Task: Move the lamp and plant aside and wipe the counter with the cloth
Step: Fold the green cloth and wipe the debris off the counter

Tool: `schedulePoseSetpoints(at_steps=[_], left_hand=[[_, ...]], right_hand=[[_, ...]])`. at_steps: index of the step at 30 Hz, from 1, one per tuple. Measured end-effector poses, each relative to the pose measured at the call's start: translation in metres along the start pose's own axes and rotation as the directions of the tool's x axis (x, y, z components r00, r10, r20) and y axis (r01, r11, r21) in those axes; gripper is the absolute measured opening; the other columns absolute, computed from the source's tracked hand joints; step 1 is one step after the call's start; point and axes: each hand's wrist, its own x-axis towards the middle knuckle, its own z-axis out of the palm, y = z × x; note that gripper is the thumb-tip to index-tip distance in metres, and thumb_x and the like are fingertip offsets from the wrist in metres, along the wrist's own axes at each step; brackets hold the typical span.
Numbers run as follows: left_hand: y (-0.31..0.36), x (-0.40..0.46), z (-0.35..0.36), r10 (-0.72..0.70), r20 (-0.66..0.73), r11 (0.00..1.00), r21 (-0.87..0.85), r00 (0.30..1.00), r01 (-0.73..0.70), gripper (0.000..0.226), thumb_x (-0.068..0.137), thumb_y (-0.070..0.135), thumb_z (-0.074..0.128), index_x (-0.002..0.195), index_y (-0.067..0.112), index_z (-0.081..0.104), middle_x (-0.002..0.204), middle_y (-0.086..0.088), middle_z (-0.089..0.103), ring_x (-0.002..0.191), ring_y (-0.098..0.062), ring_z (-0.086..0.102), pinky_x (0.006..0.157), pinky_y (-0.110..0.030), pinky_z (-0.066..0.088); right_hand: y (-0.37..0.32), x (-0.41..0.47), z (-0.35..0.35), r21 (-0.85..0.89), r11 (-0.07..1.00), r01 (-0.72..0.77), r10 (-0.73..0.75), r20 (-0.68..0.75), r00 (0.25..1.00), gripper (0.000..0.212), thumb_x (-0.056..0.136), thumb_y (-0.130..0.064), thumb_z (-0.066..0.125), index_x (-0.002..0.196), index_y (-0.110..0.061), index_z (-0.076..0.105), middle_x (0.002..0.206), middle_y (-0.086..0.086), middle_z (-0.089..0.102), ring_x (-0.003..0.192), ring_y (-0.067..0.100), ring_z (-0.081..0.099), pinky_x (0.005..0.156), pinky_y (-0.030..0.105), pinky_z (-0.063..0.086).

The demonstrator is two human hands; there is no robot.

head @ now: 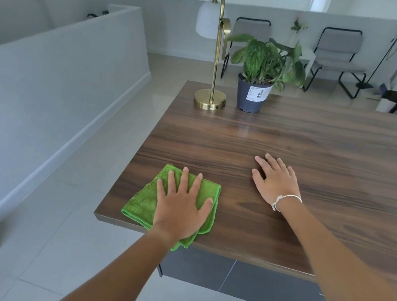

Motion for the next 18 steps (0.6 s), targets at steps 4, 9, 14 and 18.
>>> schedulePoseSetpoints(at_steps=[4,9,14,18], left_hand=[[-0.002,0.0,-0.006,-0.009,0.025,0.995,-0.099,1.0,0.011,0.062,0.09,0.059,0.019,0.147,0.035,0.006,0.16,-0.002,0.0,0.146,-0.032,-0.002,0.117,-0.051,-0.001],[-0.035,-0.001,-0.03,-0.106,-0.126,0.883,-0.469,0.986,0.035,0.047,0.096,0.041,0.031,0.142,0.031,0.03,0.158,-0.001,0.017,0.145,-0.025,0.013,0.117,-0.044,0.015],[-0.09,0.0,-0.036,-0.169,-0.16,0.866,-0.495,0.973,0.069,0.043,0.097,0.033,0.036,0.138,0.021,0.042,0.152,-0.007,0.032,0.141,-0.023,0.027,0.116,-0.038,0.019],[-0.112,-0.002,-0.032,-0.136,-0.111,0.854,-0.518,0.985,0.06,0.043,0.098,0.033,0.033,0.137,0.019,0.045,0.152,-0.007,0.034,0.141,-0.021,0.027,0.118,-0.036,0.017]], right_hand=[[0.001,-0.001,0.002,-0.005,1.0,-0.004,0.004,0.009,1.0,0.052,0.096,-0.045,0.026,0.146,-0.033,0.024,0.159,-0.004,0.017,0.147,0.021,0.011,0.119,0.04,0.006],[-0.003,0.0,-0.001,0.011,1.0,-0.002,0.002,0.0,1.0,0.051,0.097,-0.042,0.027,0.146,-0.029,0.026,0.159,-0.001,0.02,0.147,0.026,0.012,0.119,0.043,0.007],[-0.063,-0.025,-0.007,0.182,0.979,0.094,-0.081,-0.081,0.993,0.049,0.098,-0.038,0.029,0.144,-0.024,0.033,0.157,0.003,0.025,0.146,0.028,0.017,0.118,0.044,0.009],[-0.151,-0.066,0.007,0.319,0.922,0.219,-0.236,0.016,0.972,0.055,0.098,-0.042,0.024,0.148,-0.019,0.023,0.159,0.003,0.016,0.147,0.023,0.01,0.119,0.039,0.004]])
